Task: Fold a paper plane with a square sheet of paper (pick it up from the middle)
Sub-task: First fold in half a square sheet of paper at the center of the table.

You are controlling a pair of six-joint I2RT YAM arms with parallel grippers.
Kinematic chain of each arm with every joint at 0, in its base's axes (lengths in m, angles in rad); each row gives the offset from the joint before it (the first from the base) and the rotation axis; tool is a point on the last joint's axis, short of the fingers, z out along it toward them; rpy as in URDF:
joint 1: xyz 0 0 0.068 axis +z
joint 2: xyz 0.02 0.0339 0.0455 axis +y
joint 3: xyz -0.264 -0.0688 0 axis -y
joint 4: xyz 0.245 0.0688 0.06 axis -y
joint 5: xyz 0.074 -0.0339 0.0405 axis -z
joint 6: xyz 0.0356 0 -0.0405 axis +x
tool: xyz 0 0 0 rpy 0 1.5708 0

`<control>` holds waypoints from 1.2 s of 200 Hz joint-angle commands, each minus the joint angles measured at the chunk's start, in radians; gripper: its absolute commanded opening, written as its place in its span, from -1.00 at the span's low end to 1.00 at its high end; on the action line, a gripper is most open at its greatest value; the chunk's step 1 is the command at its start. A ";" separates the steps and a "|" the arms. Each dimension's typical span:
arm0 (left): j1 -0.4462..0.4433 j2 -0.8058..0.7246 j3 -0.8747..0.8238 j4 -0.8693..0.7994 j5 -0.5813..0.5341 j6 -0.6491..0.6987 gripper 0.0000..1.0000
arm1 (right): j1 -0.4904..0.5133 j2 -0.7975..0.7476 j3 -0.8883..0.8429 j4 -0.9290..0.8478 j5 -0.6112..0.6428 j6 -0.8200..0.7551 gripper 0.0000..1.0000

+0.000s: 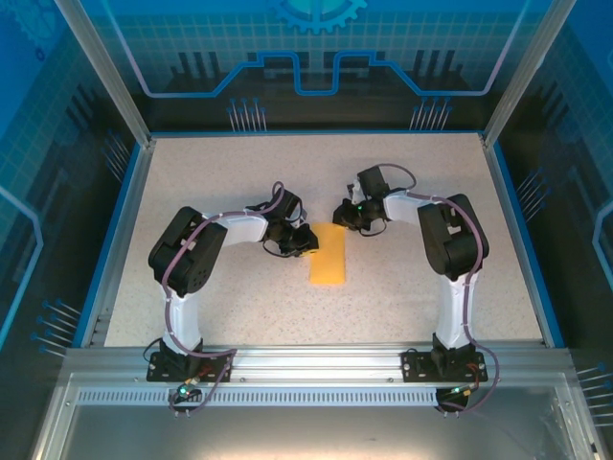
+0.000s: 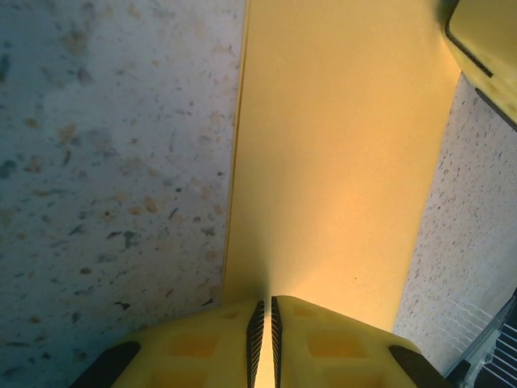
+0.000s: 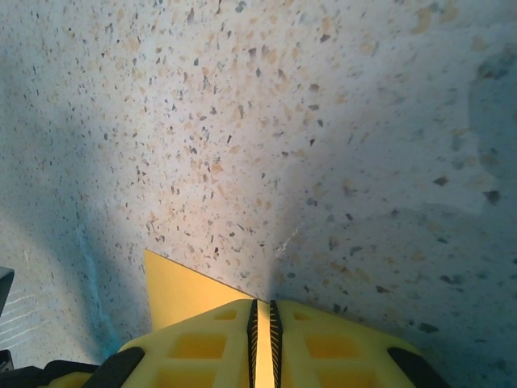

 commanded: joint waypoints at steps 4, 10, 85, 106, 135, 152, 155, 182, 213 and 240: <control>-0.018 0.095 -0.046 -0.138 -0.104 0.019 -0.63 | -0.001 -0.117 -0.014 -0.037 0.021 -0.002 -0.68; -0.018 0.095 -0.046 -0.137 -0.104 0.018 -0.63 | 0.002 -0.143 -0.028 -0.037 0.022 -0.003 -0.68; -0.019 0.058 -0.045 -0.135 -0.102 0.006 -0.63 | 0.088 -0.226 -0.217 -0.059 0.009 0.026 -0.69; -0.019 0.040 -0.042 -0.134 -0.098 -0.001 -0.63 | 0.096 -0.211 -0.250 -0.037 0.006 0.039 -0.69; -0.020 0.004 -0.039 -0.110 -0.077 -0.017 -0.59 | 0.106 -0.176 -0.269 -0.021 0.007 0.034 -0.70; -0.019 -0.030 -0.031 -0.099 -0.059 -0.026 -0.55 | 0.110 -0.156 -0.271 -0.011 -0.001 0.024 -0.71; -0.019 -0.039 -0.030 -0.097 -0.056 -0.028 -0.54 | 0.110 -0.154 -0.268 -0.010 -0.001 0.021 -0.71; -0.014 -0.113 -0.001 -0.085 -0.049 -0.027 -0.47 | 0.120 -0.114 -0.239 -0.015 -0.027 -0.042 -0.74; 0.010 -0.139 0.036 -0.047 -0.018 -0.038 -0.49 | 0.124 -0.072 -0.211 0.025 -0.091 -0.130 -0.75; 0.031 -0.108 0.066 -0.010 0.015 -0.047 -0.53 | 0.124 -0.072 -0.184 0.049 -0.178 -0.207 -0.76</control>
